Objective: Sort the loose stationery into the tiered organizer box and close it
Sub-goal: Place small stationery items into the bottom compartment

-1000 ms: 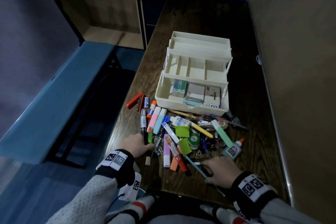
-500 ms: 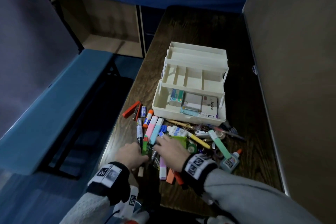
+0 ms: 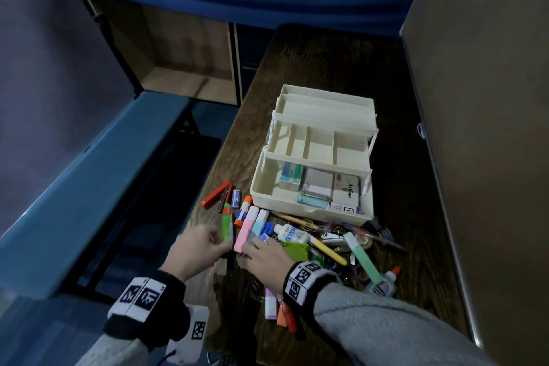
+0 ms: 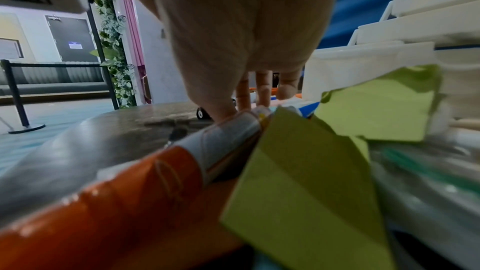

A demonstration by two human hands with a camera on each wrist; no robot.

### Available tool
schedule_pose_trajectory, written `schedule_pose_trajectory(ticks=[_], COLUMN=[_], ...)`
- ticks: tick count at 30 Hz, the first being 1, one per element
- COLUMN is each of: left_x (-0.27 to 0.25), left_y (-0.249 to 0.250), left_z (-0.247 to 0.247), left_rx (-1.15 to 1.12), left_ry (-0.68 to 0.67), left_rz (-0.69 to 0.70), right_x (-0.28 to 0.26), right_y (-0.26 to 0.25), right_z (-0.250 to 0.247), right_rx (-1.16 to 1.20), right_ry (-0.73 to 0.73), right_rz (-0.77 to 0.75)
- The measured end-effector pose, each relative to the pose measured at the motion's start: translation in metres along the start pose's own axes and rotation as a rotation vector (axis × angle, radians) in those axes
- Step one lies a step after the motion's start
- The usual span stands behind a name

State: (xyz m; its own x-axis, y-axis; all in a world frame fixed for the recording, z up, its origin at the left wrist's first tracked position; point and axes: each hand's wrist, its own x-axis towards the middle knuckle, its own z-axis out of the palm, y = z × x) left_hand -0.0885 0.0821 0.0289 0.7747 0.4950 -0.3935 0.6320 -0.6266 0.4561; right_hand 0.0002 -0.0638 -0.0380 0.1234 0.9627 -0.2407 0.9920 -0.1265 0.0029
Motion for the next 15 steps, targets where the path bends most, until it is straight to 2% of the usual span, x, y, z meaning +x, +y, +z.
schedule_pose_trajectory(ticks=[4,6,10,13,15], left_x=[0.025,0.044,0.085,0.112,0.130], left_y=[0.021,0.032,0.060,0.083,0.095], left_z=[-0.013,-0.017,-0.013,-0.006,-0.001], left_rx=[0.038,0.095,0.252,0.383,0.451], left_ry=[-0.056,-0.033,0.049,0.044,0.017], left_rz=[0.092,0.122,0.192,0.207,0.188], right_x=[-0.014,-0.021,-0.035,-0.050,-0.059], right_y=[0.007,0.009,0.011,0.023,0.035], right_z=[-0.006,-0.005,-0.009,-0.027,-0.038], right_rx=[0.005,0.059,0.177,0.268,0.416], right_ry=[0.003,0.073,0.286,0.361,0.430], right_rz=[-0.103,-0.097,0.003,0.108,0.234])
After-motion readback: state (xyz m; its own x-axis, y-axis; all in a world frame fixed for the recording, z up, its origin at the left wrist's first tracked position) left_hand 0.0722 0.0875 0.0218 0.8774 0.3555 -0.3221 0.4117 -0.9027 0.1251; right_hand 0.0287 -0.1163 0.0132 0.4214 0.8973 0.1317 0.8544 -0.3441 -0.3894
